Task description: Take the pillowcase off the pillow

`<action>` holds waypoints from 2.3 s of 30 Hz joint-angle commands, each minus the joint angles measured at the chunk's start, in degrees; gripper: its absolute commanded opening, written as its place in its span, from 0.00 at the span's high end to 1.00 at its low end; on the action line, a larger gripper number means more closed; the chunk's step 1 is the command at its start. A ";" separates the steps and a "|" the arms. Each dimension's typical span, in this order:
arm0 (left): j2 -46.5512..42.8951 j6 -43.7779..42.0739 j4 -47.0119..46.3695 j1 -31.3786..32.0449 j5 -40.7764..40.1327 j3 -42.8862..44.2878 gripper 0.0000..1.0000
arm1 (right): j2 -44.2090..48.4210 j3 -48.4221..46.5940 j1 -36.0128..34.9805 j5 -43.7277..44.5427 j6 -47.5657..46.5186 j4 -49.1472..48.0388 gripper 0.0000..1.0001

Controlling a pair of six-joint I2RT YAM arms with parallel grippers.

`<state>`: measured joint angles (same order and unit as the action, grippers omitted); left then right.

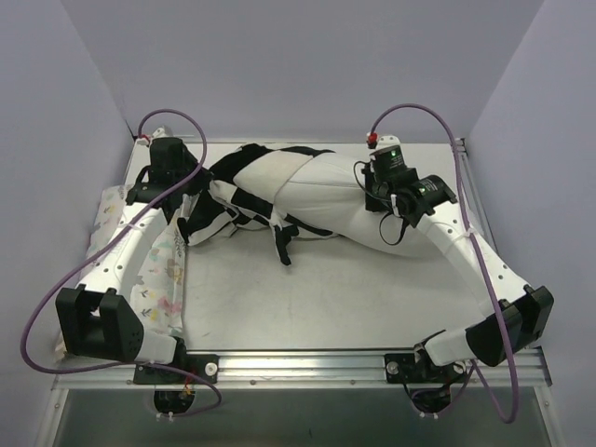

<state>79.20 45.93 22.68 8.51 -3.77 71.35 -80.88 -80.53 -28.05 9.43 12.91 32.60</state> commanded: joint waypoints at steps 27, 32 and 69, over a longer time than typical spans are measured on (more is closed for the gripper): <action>13.08 -0.58 3.16 -8.16 -11.88 14.86 1.00 | 10.92 -19.14 10.91 15.27 1.77 19.87 1.00; 17.03 -1.11 4.21 -8.16 -11.35 18.11 1.00 | 11.53 -20.54 11.53 15.09 1.33 20.75 1.00; 2.54 4.52 -10.01 21.36 -15.22 -19.84 1.00 | 9.78 10.81 -1.12 2.72 5.45 -20.80 1.00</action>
<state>84.75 49.17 16.99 27.86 -18.39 53.30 -72.93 -74.83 -26.83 17.39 16.43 28.84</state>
